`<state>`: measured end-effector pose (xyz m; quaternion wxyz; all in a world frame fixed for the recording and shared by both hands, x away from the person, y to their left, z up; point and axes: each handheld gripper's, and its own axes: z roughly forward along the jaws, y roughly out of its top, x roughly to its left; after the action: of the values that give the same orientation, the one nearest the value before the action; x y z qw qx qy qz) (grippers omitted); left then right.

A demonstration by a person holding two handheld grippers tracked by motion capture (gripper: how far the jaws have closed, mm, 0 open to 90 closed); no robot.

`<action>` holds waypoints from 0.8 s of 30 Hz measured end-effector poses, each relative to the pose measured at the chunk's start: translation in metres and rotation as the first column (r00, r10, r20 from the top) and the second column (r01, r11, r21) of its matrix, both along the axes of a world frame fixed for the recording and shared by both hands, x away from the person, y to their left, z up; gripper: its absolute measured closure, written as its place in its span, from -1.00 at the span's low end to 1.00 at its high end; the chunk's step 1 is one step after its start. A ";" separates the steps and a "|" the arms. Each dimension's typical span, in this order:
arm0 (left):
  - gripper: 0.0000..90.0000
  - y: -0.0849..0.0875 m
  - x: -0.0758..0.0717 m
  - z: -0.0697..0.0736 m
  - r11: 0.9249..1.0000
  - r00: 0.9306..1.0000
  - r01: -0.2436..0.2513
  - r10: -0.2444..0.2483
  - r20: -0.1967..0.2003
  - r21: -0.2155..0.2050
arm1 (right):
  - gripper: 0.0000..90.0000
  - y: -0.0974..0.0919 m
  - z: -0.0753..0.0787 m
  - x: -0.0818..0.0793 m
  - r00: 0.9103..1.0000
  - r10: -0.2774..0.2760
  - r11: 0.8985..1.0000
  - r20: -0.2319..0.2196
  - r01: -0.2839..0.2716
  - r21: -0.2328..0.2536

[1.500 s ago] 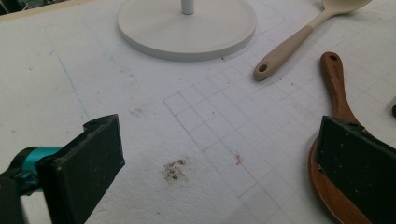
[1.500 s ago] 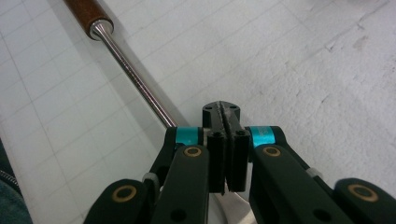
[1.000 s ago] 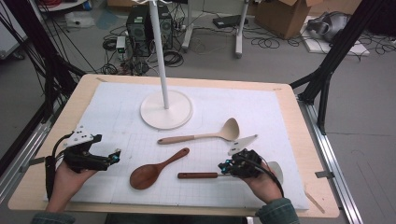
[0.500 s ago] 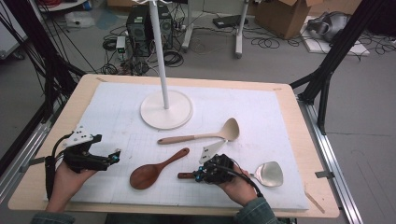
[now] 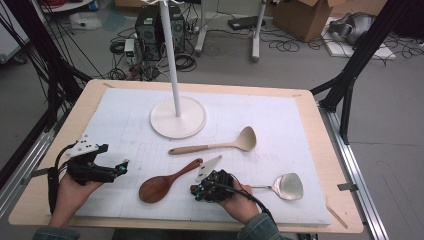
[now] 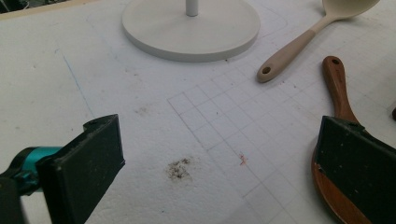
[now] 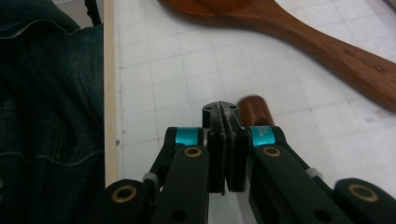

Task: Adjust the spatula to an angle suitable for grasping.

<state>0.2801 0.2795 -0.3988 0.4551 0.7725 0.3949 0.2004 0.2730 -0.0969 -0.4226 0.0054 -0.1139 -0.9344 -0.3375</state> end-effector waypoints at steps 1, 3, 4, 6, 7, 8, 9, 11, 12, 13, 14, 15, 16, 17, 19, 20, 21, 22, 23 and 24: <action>-0.96 0.000 0.000 0.000 1.000 1.000 -0.001 0.001 0.001 -0.004 | 0.99 0.002 -0.001 0.000 1.000 0.004 1.000 0.006 -0.004 -0.003; -0.96 0.000 0.000 0.000 1.000 1.000 -0.006 0.006 0.004 -0.007 | 0.99 0.006 -0.002 -0.002 1.000 0.007 1.000 0.015 -0.006 -0.008; -0.96 0.001 0.000 0.001 1.000 1.000 -0.008 0.008 0.004 -0.010 | 0.99 0.008 -0.002 -0.002 1.000 0.007 1.000 0.016 -0.006 -0.010; -0.96 0.001 0.000 0.001 1.000 1.000 -0.007 0.007 0.006 -0.008 | 0.99 0.010 -0.003 -0.001 1.000 0.012 1.000 0.025 -0.011 -0.017; -0.96 0.002 0.000 0.001 1.000 1.000 -0.008 0.008 0.006 -0.008 | 0.99 0.010 -0.004 -0.001 1.000 0.007 1.000 0.029 -0.006 -0.021; -0.96 0.002 0.000 0.001 1.000 1.000 -0.009 0.009 0.005 -0.010 | 0.99 0.010 -0.004 -0.001 1.000 0.007 1.000 0.027 -0.006 -0.024; -0.96 0.002 0.000 0.001 1.000 1.000 -0.009 0.009 0.004 -0.006 | 0.99 0.011 -0.005 0.000 1.000 0.002 1.000 0.030 -0.001 -0.028; -0.96 0.002 0.000 0.001 1.000 1.000 -0.011 0.011 0.005 -0.008 | 0.99 0.011 -0.006 0.001 1.000 -0.005 0.999 0.030 0.006 -0.035; -0.96 0.002 0.000 0.001 1.000 1.000 -0.009 0.010 0.004 -0.008 | 0.99 0.012 -0.007 0.001 1.000 -0.005 0.999 0.027 0.007 -0.038; -0.96 0.002 0.001 0.001 1.000 1.000 -0.011 0.011 0.005 -0.008 | 0.99 0.012 -0.007 0.002 0.999 -0.009 0.999 0.037 0.010 -0.043; -0.96 0.003 0.000 0.001 1.000 1.000 -0.010 0.010 0.005 -0.009 | 0.99 0.012 -0.008 0.002 0.999 -0.010 0.999 0.036 0.012 -0.044; -0.96 0.003 0.000 0.001 1.000 1.000 -0.009 0.009 0.005 -0.009 | 0.99 0.012 -0.008 0.003 0.999 -0.013 0.999 0.036 0.014 -0.044; -0.96 0.003 0.000 0.001 1.000 1.000 -0.012 0.013 0.005 -0.009 | 0.99 0.012 -0.008 0.004 0.999 -0.017 0.999 0.043 0.019 -0.046; -0.96 0.003 0.000 0.001 1.000 1.000 -0.014 0.014 0.004 -0.012 | 0.99 0.011 -0.008 0.005 0.999 -0.024 0.999 0.044 0.026 -0.048; -0.96 0.003 0.000 0.001 1.000 1.000 -0.015 0.015 0.004 -0.009 | 0.99 0.010 -0.007 0.006 0.998 -0.035 0.998 0.051 0.037 -0.047; -0.96 0.004 0.000 0.001 1.000 1.000 -0.015 0.015 0.004 -0.009 | 0.99 0.009 -0.007 0.007 0.998 -0.040 0.998 0.050 0.042 -0.047; -0.96 0.004 0.000 0.000 1.000 1.000 -0.016 0.016 0.004 -0.011 | 0.99 0.009 -0.007 0.008 0.998 -0.047 0.998 0.050 0.049 -0.046; -0.96 0.004 0.001 0.001 1.000 1.000 -0.015 0.015 0.003 -0.011 | 0.99 0.008 -0.007 0.009 0.997 -0.053 0.997 0.056 0.055 -0.047; -0.96 0.004 0.001 0.001 1.000 1.000 -0.016 0.016 0.004 -0.011 | 0.99 0.007 -0.007 0.010 0.997 -0.062 0.997 0.053 0.064 -0.048; -0.96 0.005 0.000 0.001 1.000 1.000 -0.017 0.017 0.005 -0.009 | 0.99 0.006 -0.007 0.011 0.996 -0.065 0.997 0.057 0.068 -0.047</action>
<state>0.2806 0.2843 -0.3979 0.4580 0.7666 0.4011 0.2042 0.2844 -0.0905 -0.4294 -0.0346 -0.1358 -0.9378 -0.3175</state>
